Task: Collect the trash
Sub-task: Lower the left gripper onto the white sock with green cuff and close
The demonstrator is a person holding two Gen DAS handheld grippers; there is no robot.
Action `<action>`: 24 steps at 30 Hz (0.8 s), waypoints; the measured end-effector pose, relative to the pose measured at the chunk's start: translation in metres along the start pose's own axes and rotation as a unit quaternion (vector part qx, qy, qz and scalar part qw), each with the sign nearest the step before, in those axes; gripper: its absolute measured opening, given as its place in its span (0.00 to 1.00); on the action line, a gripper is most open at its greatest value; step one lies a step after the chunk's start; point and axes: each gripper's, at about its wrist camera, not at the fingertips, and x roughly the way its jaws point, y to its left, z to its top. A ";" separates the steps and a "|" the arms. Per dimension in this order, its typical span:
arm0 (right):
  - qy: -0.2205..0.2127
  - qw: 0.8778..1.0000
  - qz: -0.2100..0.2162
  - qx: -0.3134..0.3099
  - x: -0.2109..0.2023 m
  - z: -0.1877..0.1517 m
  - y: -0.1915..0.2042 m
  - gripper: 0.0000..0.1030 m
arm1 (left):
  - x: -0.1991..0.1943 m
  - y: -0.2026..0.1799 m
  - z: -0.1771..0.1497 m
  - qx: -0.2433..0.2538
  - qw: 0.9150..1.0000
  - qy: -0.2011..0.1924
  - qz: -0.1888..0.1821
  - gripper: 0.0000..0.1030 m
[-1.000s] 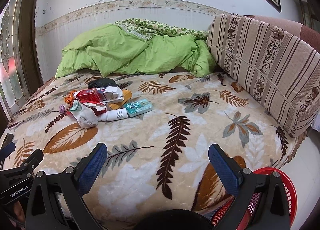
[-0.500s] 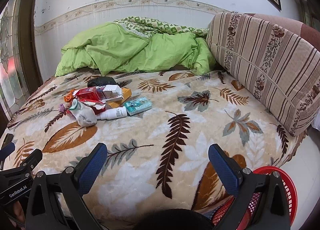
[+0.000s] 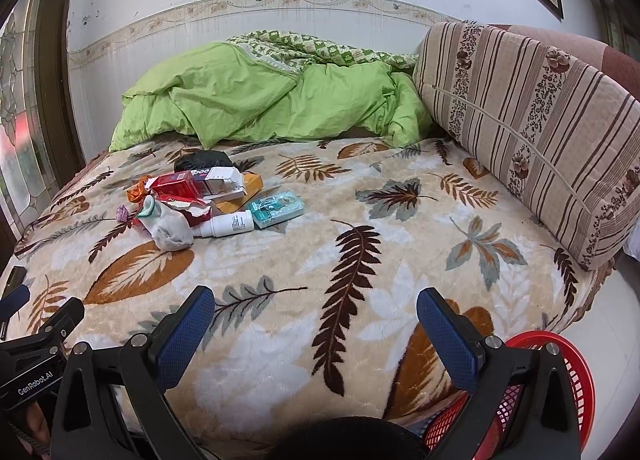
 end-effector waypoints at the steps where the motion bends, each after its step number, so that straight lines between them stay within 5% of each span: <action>1: 0.000 1.000 0.000 0.000 0.000 0.000 0.000 0.99 | 0.000 0.000 0.000 0.000 1.000 0.000 0.000 1.00; 12: 0.039 0.999 0.016 0.013 0.016 0.005 -0.001 0.99 | 0.002 0.004 -0.002 -0.013 1.000 0.023 -0.013 1.00; 24: 0.059 0.996 0.051 0.037 0.055 0.030 0.002 0.99 | 0.068 0.001 0.059 -0.094 0.988 0.094 -0.073 1.00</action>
